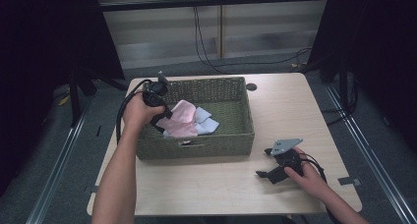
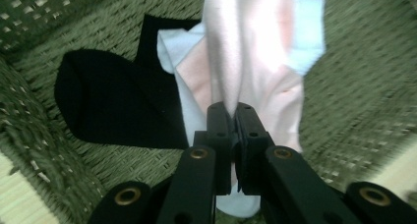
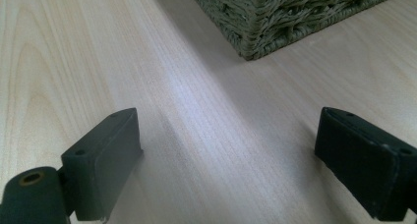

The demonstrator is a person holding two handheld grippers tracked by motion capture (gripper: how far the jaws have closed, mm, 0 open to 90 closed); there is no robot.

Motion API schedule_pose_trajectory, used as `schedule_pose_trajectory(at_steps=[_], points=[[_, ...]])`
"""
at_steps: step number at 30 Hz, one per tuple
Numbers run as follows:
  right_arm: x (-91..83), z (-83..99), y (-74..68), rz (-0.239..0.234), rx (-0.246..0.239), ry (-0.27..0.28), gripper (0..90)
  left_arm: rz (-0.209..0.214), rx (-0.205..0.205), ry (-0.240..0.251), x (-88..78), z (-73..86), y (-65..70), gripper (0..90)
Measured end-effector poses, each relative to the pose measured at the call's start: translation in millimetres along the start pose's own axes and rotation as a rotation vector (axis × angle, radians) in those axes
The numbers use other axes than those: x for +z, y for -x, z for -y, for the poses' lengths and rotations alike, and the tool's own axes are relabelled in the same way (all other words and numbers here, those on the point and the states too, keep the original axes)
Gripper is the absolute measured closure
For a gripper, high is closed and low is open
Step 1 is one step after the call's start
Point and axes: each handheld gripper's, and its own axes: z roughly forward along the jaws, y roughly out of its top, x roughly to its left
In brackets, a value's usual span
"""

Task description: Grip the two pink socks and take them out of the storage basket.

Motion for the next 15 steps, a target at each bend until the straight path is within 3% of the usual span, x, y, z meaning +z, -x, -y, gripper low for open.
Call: schedule_pose_trajectory(at_steps=[15], points=[[0.2, 0.0, 0.4, 0.002, -0.004, 0.005, 9.4, 0.039, -0.007, -0.008, -36.5, -8.3, 16.5, 86.8]])
